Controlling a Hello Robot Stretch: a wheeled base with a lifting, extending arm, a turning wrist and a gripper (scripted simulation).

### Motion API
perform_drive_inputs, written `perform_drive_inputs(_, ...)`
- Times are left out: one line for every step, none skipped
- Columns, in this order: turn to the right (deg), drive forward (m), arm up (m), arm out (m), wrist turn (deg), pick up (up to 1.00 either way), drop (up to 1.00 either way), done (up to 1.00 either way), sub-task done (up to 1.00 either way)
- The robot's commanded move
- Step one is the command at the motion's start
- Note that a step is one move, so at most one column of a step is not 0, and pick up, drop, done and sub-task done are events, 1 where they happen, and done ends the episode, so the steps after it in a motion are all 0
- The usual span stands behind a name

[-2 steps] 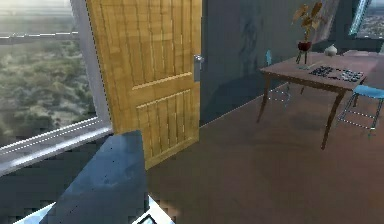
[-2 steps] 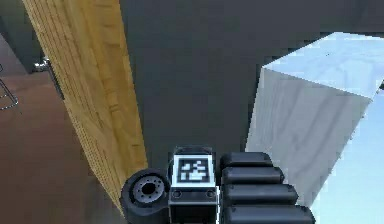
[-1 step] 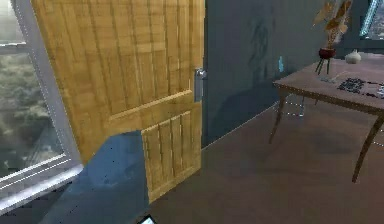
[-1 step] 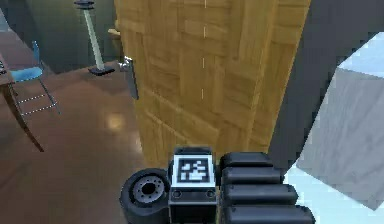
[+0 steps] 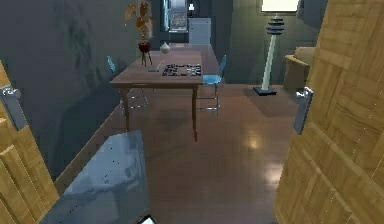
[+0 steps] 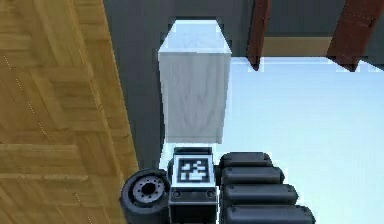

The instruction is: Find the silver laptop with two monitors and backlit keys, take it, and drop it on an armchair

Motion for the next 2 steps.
perform_drive_inputs(0.0, 0.15, 0.0, 0.0, 0.0, 0.0, 0.0, 0.0, 0.0)
perform_drive_inputs(12.0, 0.0, 0.0, 0.0, 0.0, 0.0, 0.0, 0.0, 0.0)
